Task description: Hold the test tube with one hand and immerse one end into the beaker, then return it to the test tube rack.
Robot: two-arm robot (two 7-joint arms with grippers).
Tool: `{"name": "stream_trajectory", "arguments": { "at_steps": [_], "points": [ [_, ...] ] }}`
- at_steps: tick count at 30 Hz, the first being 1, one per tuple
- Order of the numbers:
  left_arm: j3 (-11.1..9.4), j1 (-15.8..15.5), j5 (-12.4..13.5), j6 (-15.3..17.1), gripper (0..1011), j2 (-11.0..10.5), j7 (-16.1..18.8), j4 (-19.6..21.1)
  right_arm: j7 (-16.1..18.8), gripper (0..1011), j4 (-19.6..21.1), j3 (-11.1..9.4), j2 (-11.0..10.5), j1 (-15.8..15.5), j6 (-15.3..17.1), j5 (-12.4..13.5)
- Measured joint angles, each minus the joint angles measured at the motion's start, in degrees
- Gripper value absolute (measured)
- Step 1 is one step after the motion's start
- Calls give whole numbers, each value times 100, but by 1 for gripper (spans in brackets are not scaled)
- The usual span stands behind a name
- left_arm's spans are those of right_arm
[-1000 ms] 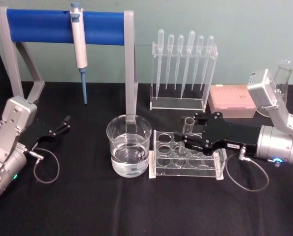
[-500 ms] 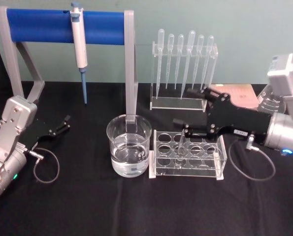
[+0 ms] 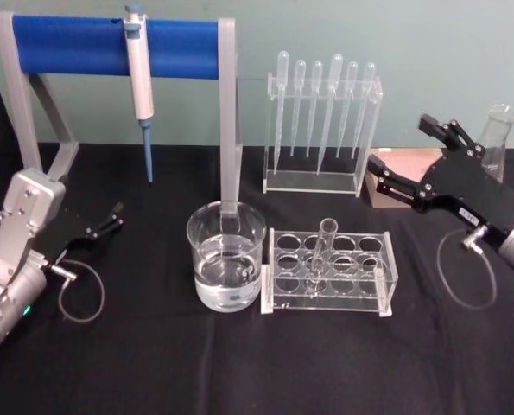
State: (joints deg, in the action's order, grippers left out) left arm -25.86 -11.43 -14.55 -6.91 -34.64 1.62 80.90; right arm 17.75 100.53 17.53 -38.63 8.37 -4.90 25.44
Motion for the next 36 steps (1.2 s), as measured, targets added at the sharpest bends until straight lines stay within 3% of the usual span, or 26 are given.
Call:
{"name": "stream_trajectory", "arguments": {
  "at_steps": [3, 15, 23, 36],
  "points": [
    [0, 0, 0, 0, 1000, 0, 0, 0, -451, 1002, -147, -106, 219, -201, -10, -210],
    [0, 0, 0, 0, 1000, 0, 0, 0, -768, 1002, -1025, -75, 857, -256, -97, -425],
    [0, 0, 0, 0, 1000, 0, 0, 0, -762, 1002, -1178, -111, 991, -261, -103, -584],
    [0, 0, 0, 0, 1000, 0, 0, 0, -686, 1002, -1200, -126, 999, -261, -52, -623]
  ]
}}
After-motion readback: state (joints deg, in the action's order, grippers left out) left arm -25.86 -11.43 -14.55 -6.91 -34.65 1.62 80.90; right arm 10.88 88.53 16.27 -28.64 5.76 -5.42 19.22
